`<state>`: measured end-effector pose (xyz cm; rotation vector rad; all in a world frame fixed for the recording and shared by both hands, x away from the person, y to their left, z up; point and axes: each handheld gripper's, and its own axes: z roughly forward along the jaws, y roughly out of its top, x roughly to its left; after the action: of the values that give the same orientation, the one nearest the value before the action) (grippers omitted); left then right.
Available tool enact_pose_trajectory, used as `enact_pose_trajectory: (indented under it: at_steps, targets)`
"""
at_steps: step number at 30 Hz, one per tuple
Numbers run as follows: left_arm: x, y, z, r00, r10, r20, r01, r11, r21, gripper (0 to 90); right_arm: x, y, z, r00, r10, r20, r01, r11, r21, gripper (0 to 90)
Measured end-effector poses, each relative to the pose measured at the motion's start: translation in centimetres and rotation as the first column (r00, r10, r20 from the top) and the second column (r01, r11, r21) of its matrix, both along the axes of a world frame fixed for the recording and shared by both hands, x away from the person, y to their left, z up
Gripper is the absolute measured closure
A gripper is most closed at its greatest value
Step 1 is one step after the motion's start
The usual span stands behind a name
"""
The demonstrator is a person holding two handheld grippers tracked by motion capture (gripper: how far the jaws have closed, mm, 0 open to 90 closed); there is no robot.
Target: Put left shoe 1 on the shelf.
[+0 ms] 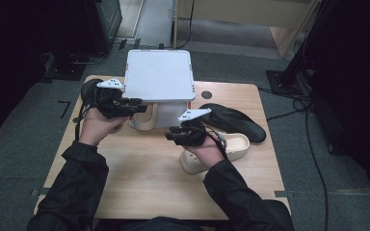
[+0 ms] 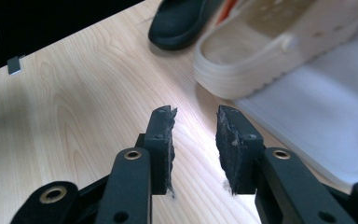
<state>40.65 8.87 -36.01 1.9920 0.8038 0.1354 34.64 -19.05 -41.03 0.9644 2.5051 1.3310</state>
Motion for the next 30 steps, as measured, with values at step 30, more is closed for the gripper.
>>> enact_pose_trajectory:
  at_steps: [30]
  targets:
    - [-4.9, -1.6, -5.8, 0.9997, -0.018, 0.016, 0.017, 0.9982, 0.058, 50.1, -1.8, -10.3, -1.0, 0.9949, -0.1, 0.015, 0.1, 0.9948, -0.018, 56.5]
